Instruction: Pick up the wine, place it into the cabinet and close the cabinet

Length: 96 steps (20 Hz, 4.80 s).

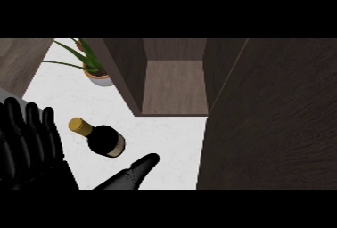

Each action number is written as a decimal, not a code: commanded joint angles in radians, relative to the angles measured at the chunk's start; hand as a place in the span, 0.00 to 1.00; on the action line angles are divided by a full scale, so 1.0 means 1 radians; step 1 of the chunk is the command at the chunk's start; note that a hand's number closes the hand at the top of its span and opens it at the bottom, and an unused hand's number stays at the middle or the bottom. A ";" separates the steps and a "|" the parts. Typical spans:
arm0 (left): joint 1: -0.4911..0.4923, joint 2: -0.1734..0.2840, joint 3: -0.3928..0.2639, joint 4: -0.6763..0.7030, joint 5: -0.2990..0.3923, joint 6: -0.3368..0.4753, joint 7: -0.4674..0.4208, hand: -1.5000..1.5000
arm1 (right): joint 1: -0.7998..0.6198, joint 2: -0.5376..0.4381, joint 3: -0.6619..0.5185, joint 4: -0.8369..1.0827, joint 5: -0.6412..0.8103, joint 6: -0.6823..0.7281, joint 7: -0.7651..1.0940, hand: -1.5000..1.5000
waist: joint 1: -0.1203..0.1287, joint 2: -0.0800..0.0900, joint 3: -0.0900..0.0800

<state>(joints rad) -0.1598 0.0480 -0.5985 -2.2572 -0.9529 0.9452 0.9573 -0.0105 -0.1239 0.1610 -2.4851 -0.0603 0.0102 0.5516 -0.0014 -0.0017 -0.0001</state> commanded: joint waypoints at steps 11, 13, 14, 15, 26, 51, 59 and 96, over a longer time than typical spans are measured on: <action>0.178 0.135 0.007 0.057 0.388 0.185 -0.245 0.00 | 0.094 0.007 0.024 -0.167 -0.040 0.024 0.035 0.00 | -0.012 0.000 -0.001; 0.224 0.230 0.049 -0.016 0.521 0.169 -0.293 0.00 | 0.010 -0.025 -0.063 -0.114 -0.120 0.039 0.071 0.00 | -0.002 0.001 -0.002; 0.212 0.201 0.037 0.067 0.534 0.208 -0.341 0.00 | 0.053 -0.004 -0.001 -0.182 -0.050 0.018 0.077 0.00 | -0.011 0.000 -0.003; 0.190 0.207 0.053 0.093 0.591 0.215 -0.386 0.00 | 0.010 0.013 0.030 -0.142 -0.037 0.001 0.102 0.00 | -0.008 0.001 -0.003; 0.304 0.143 0.135 0.242 0.929 0.152 -0.869 0.00 | -0.005 0.028 0.019 -0.147 -0.003 -0.016 0.110 0.00 | -0.003 -0.001 -0.004; 0.338 -0.043 0.490 0.778 1.353 -0.428 -1.480 0.00 | 0.023 0.031 0.004 -0.182 -0.030 0.028 0.127 0.00 | -0.006 0.000 -0.001; 0.307 -0.015 0.479 0.805 1.353 -0.429 -1.447 0.00 | -0.091 0.039 -0.011 -0.160 -0.026 -0.017 0.208 0.00 | -0.001 0.000 0.000; 0.124 0.101 0.467 1.195 1.430 -0.803 -1.625 1.00 | -0.074 0.046 -0.052 -0.127 -0.041 0.017 0.169 0.00 | -0.004 -0.002 0.000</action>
<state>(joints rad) -0.0559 0.0511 -0.0965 -1.0323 0.4955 0.2388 -0.7418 -0.0976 -0.0836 0.1142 -2.4932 -0.0593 0.0437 0.6692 -0.0056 -0.0025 0.0009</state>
